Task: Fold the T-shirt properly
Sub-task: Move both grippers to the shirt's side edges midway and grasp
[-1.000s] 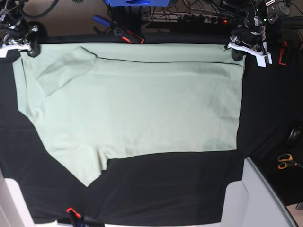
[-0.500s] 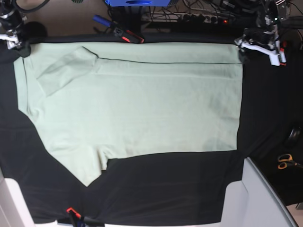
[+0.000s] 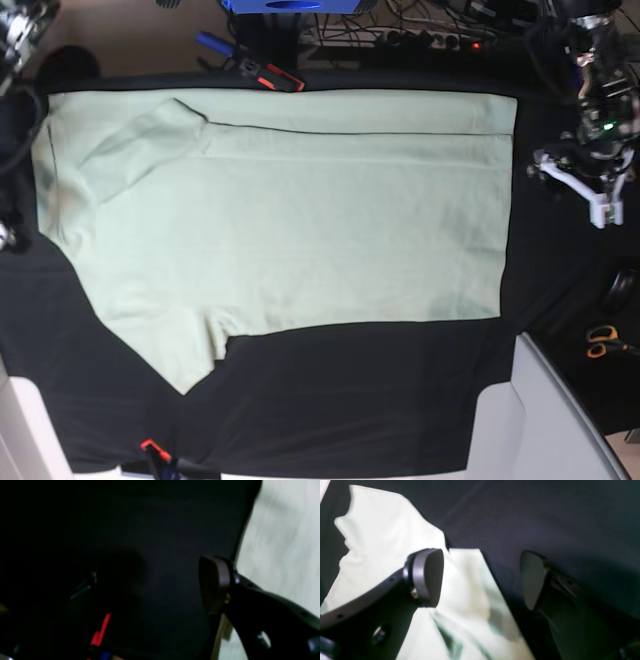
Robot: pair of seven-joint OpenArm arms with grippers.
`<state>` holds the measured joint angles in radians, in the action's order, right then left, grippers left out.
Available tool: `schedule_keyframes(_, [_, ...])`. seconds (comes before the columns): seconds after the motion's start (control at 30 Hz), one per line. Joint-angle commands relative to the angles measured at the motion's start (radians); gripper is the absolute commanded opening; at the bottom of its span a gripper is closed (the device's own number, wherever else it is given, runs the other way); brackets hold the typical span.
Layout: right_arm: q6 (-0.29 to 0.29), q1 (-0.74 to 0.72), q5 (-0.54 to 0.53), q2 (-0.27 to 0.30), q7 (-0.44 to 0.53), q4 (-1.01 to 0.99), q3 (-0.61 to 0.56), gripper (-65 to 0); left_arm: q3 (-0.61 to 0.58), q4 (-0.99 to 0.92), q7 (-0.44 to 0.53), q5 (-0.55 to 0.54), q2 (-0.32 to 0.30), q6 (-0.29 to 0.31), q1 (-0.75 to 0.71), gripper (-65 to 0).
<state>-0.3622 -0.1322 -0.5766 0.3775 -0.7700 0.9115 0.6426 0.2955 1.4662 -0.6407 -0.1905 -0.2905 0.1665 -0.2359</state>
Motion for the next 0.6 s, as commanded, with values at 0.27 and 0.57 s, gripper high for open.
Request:
schedule_keyframes(0.27, [-0.136,-0.324,0.174,0.102,0.401,-0.573,-0.261,-19.3,-0.029,0.017,0.022,0.113,0.063,-0.008,0.088,-17.5])
schedule_keyframes(0.57, [-0.171,-0.396,0.185,0.073,0.427,-0.609,-0.367,-19.3,-0.025,-0.071,0.023,0.113,0.063,-0.008,0.135,-17.5])
